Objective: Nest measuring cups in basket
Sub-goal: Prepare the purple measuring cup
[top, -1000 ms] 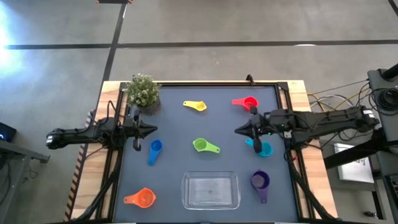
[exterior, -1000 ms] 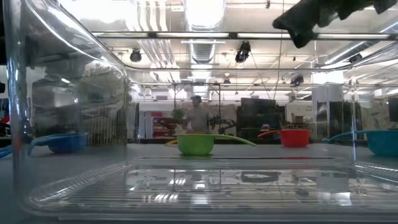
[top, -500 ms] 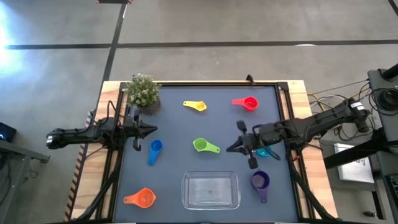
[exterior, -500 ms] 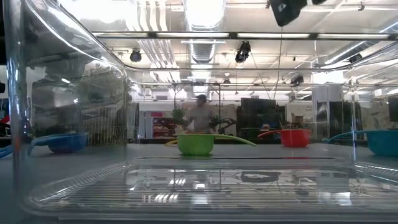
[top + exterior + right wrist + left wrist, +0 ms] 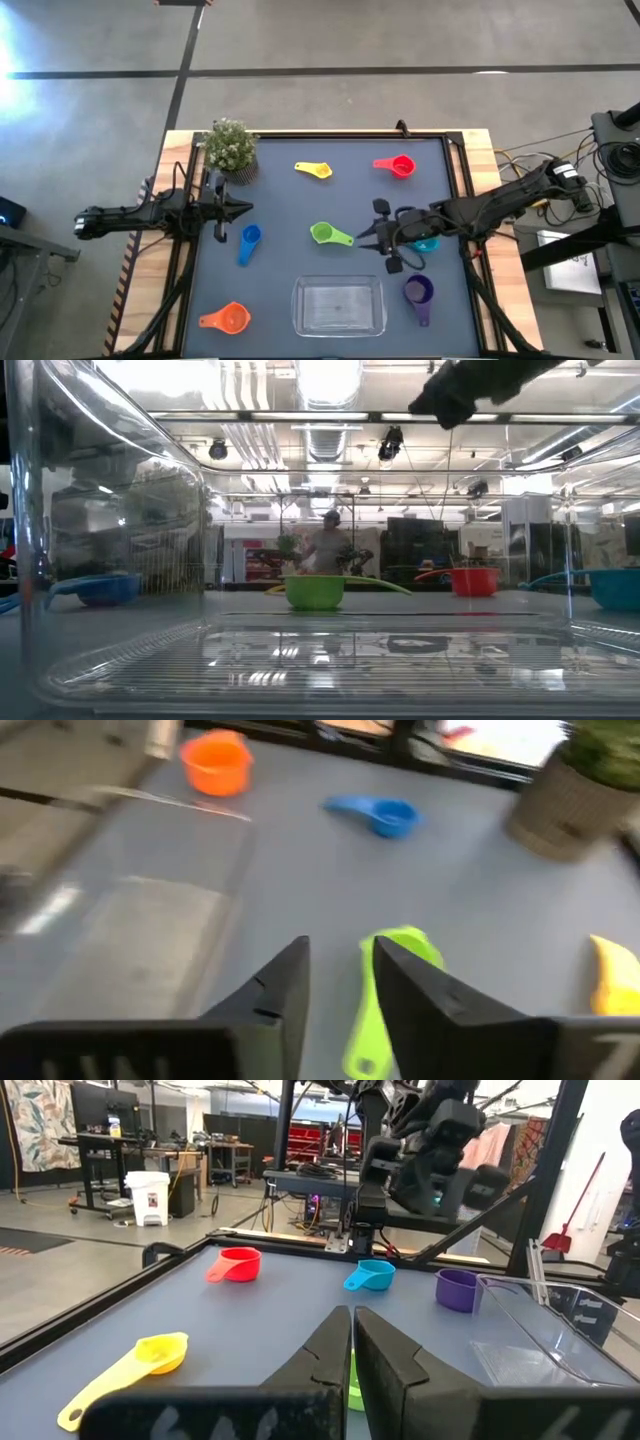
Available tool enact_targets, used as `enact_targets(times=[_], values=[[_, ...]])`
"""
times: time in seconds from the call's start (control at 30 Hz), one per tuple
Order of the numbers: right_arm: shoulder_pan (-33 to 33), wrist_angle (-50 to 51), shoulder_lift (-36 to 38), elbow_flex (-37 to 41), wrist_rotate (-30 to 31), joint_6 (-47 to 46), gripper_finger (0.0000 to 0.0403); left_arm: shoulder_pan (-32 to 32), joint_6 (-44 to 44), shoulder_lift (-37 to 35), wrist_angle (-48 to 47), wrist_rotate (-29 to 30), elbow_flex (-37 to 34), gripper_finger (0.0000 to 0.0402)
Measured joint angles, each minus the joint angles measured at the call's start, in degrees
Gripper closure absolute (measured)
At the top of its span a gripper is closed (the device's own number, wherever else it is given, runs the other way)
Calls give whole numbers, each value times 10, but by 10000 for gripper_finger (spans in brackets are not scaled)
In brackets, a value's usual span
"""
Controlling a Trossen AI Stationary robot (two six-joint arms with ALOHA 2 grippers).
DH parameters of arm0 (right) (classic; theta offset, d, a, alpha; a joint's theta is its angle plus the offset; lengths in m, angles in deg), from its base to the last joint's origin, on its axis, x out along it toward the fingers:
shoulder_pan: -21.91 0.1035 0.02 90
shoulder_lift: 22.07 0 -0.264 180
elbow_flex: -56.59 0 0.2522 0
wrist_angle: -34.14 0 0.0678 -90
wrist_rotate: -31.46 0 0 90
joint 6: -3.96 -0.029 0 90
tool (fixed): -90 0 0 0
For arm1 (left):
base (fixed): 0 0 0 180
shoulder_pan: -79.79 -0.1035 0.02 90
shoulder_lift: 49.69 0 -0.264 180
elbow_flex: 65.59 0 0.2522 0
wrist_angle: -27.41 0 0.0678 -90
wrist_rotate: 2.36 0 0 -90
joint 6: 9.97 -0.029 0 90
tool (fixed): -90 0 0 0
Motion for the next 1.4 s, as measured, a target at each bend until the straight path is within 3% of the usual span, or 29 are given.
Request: enact_targets(times=[0.13,0.23,0.43,0.6,0.9,1.4], values=[[-4,2,-29,0,59,4,257,0,0,0,0,0,0,402],[-15,-2,-48,0,70,5,243,0,0,0,0,0,0,402],[-43,-5,-82,0,64,0,234,0,0,0,0,0,0,402],[-64,-27,-84,9,21,0,236,0,0,0,0,0,0,402],[-77,-92,-29,81,12,-16,234,0,0,0,0,0,0,402],[-78,-54,74,161,23,-107,248,0,0,0,0,0,0,402]])
